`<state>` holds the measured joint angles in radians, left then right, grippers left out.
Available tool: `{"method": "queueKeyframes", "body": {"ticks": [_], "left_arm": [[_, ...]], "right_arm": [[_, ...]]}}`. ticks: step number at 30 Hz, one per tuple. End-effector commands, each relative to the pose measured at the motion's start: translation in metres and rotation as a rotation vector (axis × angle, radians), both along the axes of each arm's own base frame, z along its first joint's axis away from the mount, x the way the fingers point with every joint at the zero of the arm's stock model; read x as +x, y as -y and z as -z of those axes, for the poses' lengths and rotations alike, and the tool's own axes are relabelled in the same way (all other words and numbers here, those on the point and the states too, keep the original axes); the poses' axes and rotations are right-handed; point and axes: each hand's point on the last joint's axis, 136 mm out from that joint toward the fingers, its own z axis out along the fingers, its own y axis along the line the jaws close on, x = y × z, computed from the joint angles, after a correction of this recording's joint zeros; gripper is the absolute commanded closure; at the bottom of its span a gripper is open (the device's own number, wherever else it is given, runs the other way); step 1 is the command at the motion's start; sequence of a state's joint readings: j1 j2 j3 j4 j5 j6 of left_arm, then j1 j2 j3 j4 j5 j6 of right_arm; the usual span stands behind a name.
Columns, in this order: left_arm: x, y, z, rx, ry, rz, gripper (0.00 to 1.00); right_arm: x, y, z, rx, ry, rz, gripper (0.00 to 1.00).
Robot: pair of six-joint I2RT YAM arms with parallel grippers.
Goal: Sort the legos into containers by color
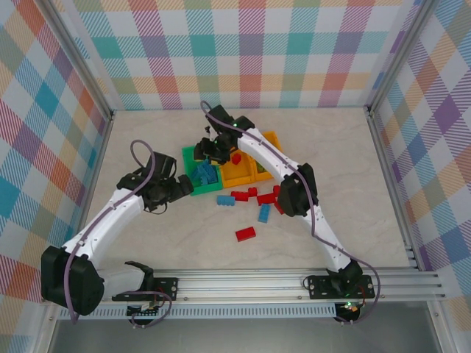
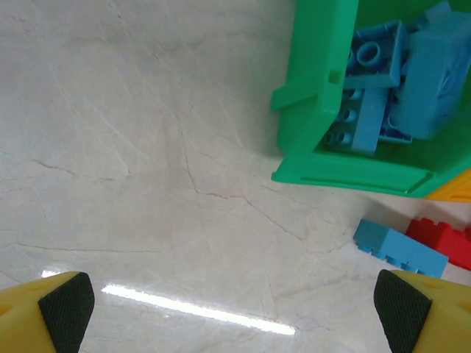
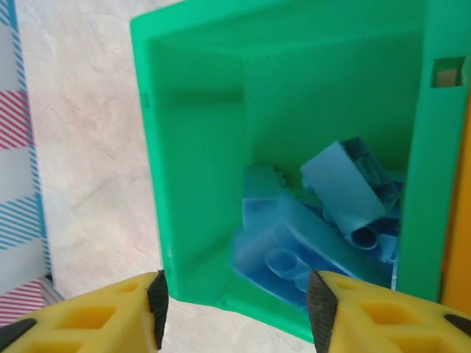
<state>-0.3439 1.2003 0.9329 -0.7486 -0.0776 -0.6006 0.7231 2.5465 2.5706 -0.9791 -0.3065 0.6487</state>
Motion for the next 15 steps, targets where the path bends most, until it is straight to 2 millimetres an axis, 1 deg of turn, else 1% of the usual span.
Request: {"method": "queueKeyframes", "body": {"ticks": [1, 2, 4, 6, 8, 10, 11, 15], "left_arm": [[-0.005, 0.021, 0.003, -0.006, 0.019, 0.118, 0.0], [-0.006, 0.028, 0.005, -0.004, 0.024, 0.156, 0.0], [-0.009, 0.047, 0.004, -0.001, 0.046, 0.251, 0.0], [-0.012, 0.068, 0.003, 0.024, 0.07, 0.36, 0.0], [-0.013, 0.082, 0.005, 0.051, 0.068, 0.421, 0.0], [-0.012, 0.092, 0.011, 0.061, 0.038, 0.431, 0.0], [-0.01, 0.099, 0.015, 0.059, 0.024, 0.442, 0.0], [-0.002, 0.121, 0.026, 0.105, 0.011, 0.484, 0.0]], "right_arm": [[0.004, -0.005, -0.017, 0.055, 0.004, 0.011, 0.38], [0.002, -0.006, -0.02, 0.065, 0.002, 0.005, 0.36], [-0.001, -0.007, -0.031, 0.085, 0.006, -0.01, 0.34], [-0.006, -0.006, -0.048, 0.106, 0.025, -0.038, 0.33], [-0.011, 0.0, -0.065, 0.101, 0.057, -0.058, 0.31], [-0.016, 0.013, -0.075, 0.055, 0.098, -0.07, 0.3], [-0.017, 0.024, -0.078, 0.012, 0.126, -0.066, 0.29], [-0.019, 0.077, -0.074, -0.17, 0.194, -0.014, 0.21]]}}
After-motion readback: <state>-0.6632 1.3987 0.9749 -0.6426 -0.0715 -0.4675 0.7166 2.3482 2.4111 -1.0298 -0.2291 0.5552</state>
